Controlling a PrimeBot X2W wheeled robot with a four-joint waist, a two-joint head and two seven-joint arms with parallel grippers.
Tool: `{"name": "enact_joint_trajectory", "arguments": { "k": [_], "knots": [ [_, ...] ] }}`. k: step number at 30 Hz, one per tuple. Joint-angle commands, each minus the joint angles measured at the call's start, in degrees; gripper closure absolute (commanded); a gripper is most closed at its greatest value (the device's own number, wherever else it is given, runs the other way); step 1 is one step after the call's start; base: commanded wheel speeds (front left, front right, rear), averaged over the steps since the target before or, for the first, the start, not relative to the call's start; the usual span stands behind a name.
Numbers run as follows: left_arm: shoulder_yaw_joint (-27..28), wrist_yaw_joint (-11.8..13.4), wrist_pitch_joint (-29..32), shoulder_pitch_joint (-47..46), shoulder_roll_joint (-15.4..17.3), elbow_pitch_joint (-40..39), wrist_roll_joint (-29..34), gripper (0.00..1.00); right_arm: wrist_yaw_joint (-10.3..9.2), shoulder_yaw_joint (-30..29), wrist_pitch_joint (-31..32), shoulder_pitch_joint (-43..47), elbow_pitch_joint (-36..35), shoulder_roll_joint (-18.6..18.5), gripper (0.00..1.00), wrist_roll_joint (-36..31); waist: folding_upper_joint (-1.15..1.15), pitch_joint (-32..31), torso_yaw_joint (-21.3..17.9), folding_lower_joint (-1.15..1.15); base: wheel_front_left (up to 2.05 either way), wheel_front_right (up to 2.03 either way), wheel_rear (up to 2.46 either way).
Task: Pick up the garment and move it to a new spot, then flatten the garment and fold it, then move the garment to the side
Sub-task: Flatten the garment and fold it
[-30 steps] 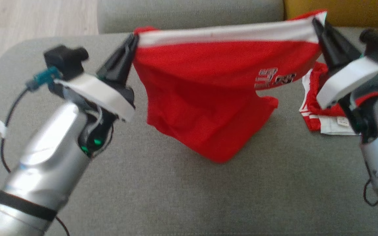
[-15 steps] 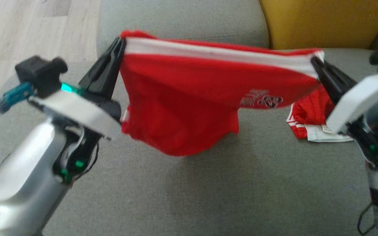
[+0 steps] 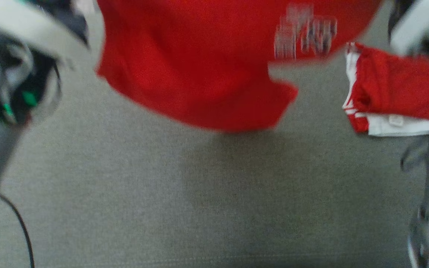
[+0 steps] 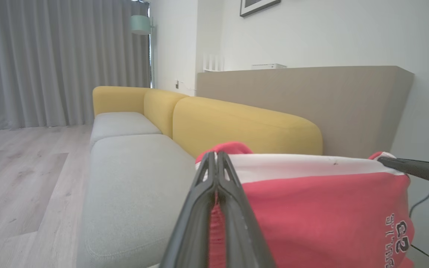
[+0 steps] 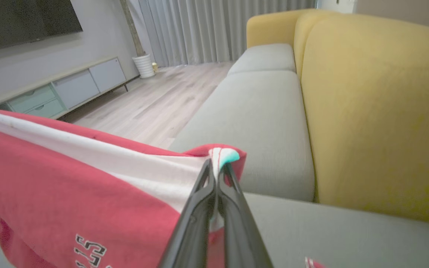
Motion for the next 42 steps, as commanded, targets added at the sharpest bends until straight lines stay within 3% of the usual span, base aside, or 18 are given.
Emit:
{"name": "enact_joint_trajectory", "arguments": {
  "k": [1,6,10,14,19,25,30,32,42],
  "knots": [
    [4.2,-0.5,0.0,-6.2,1.4,1.3,0.5,1.0,0.2,1.9,-1.7,-6.0,0.4,0.6,1.0,-1.1,0.0,6.9,-0.1,0.0,0.0,0.0,0.0],
    [5.2,-4.3,-3.1,-21.1,-2.0,16.0,2.8,1.0,0.2,4.1,-16.9,-24.5,16.5,0.9,1.0,-6.3,0.0,12.6,0.8,0.0,0.0,0.0,0.0],
    [5.4,-6.3,-8.7,-29.8,-4.4,25.8,5.9,1.0,0.2,3.5,-30.4,-33.9,28.7,2.5,1.0,-8.8,0.0,14.5,1.7,0.0,0.0,0.0,0.0],
    [4.2,-8.6,-13.0,-33.0,-6.4,32.4,8.0,1.0,0.2,4.2,-39.7,-36.8,38.0,3.4,1.0,-8.4,0.0,15.5,2.5,0.0,0.0,0.0,0.0],
    [0.2,-11.2,-14.7,-28.8,-8.0,37.8,9.9,1.0,0.2,6.6,-45.4,-32.9,47.8,4.1,1.0,-6.8,0.0,15.9,3.3,0.0,0.0,0.0,0.0],
    [-4.3,-12.6,-15.7,-17.8,-9.9,40.3,10.1,1.0,0.2,13.7,-48.2,-24.5,56.7,3.8,1.0,-5.5,0.0,14.6,4.8,0.0,0.0,0.0,0.0],
    [-8.2,-13.1,-15.9,-8.4,-10.5,39.9,9.4,1.0,0.2,20.2,-46.4,-17.8,61.2,1.2,1.0,-2.9,0.0,11.8,5.6,0.0,0.0,0.0,0.0],
    [-9.2,-13.1,-15.9,-6.7,-10.4,39.7,9.4,1.0,0.2,21.8,-45.7,-16.6,61.3,0.6,1.0,-2.1,0.0,11.2,5.7,0.0,0.0,0.0,0.0],
    [-19.7,-13.2,-13.8,6.2,-8.5,34.8,7.3,1.0,0.2,38.7,-35.4,-6.8,55.9,-10.3,1.0,9.2,0.0,3.5,5.7,0.0,0.0,0.0,0.0]
  ]
}}
